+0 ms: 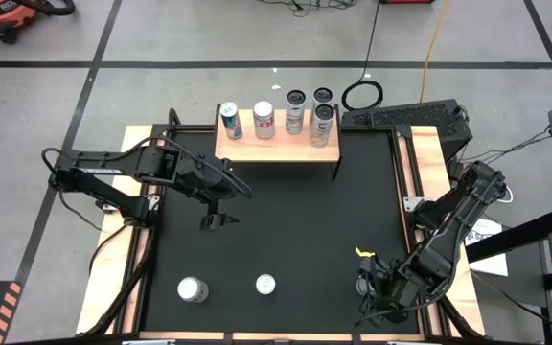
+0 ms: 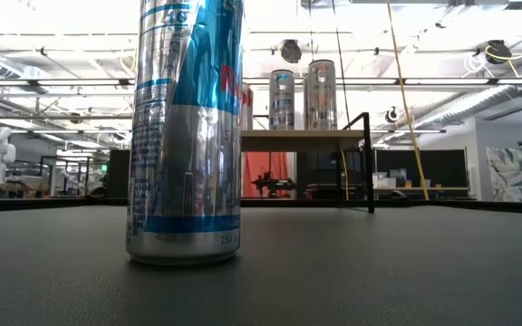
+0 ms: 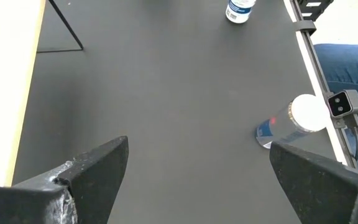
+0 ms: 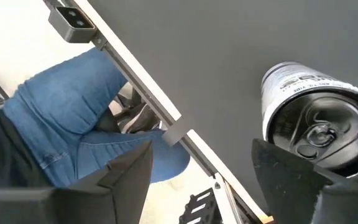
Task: Place canned beverage on shelf
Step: Put the white blue soda can on the shelf aligned with the other white blue soda can
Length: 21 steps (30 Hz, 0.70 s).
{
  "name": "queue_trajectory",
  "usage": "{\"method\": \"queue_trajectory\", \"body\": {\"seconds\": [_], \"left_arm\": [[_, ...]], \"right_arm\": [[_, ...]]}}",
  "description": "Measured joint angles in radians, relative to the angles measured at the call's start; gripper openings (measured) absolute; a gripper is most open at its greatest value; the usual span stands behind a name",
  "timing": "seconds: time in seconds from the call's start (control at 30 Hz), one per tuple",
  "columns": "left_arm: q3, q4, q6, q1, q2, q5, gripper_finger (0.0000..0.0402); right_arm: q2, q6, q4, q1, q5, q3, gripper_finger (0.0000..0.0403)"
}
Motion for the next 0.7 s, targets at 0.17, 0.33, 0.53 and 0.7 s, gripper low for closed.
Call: {"method": "queue_trajectory", "body": {"seconds": [0.17, 0.33, 0.53, 0.7], "left_arm": [[0.0, 0.0, 0.001, 0.0, 0.0, 0.0, 0.0393], [0.0, 0.0, 0.001, 0.0, 0.0, 0.0, 0.0393], [0.0, 0.0, 0.0, 0.0, 0.0, 0.0, 0.0393], [0.0, 0.0, -0.003, 0.0, 0.0, 0.0, 0.0393]], "right_arm": [[0.0, 0.024, 0.0, 0.0, 0.0, 0.0, 0.0254], [0.0, 0.062, -0.001, 0.0, -0.002, 0.0, 0.0256], [0.0, 0.104, -0.001, 0.0, -0.004, 0.0, 0.0298], [0.0, 0.056, 0.014, 0.0, -0.003, 0.0, 0.0334]]}}
